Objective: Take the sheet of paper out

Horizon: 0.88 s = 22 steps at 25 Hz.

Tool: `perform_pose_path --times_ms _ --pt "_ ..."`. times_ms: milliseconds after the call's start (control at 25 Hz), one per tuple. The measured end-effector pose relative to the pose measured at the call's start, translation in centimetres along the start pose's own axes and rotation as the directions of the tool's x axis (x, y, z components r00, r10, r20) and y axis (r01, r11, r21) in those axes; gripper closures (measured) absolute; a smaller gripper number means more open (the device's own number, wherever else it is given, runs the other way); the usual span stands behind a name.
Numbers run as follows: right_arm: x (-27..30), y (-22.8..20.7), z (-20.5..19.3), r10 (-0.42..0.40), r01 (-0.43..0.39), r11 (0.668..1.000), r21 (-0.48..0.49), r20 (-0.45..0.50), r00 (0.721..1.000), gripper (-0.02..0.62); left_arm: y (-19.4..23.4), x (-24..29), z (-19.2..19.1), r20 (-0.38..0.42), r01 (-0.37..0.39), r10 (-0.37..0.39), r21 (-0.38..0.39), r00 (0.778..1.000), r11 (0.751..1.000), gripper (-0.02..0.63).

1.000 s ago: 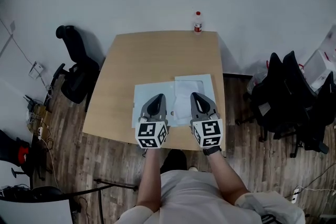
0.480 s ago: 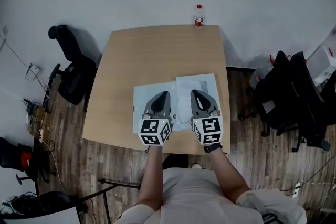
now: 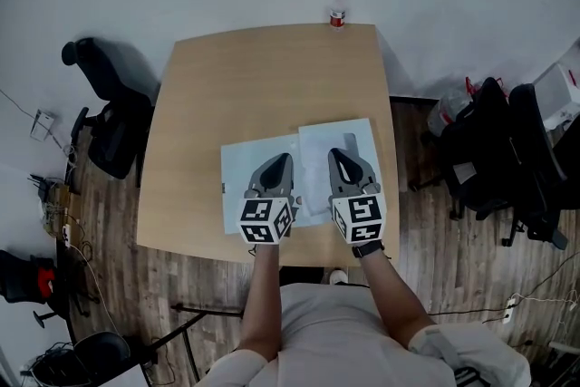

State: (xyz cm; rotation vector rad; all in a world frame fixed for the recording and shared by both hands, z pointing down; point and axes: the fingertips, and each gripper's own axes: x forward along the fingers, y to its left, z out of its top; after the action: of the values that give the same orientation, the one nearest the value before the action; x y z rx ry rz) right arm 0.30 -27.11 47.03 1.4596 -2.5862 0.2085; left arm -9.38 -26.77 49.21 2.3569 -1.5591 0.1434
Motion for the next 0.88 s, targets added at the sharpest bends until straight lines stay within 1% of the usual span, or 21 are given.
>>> perform_pose_path --times_ms 200,520,880 --pt "1.6 -0.6 -1.6 0.000 0.000 1.000 0.005 -0.041 0.999 0.583 1.6 1.9 -1.5 -0.037 0.001 -0.002 -0.031 0.999 1.000 0.597" --pt "3.8 -0.9 -4.0 0.003 -0.002 1.000 0.009 -0.109 0.994 0.583 3.1 4.2 -4.6 -0.119 0.012 -0.021 -0.074 0.993 0.997 0.597" --pt "5.6 -0.8 -6.2 0.021 -0.019 1.000 0.013 -0.164 0.986 0.583 4.2 6.2 -9.1 -0.242 0.021 -0.052 -0.127 0.969 0.992 0.597"
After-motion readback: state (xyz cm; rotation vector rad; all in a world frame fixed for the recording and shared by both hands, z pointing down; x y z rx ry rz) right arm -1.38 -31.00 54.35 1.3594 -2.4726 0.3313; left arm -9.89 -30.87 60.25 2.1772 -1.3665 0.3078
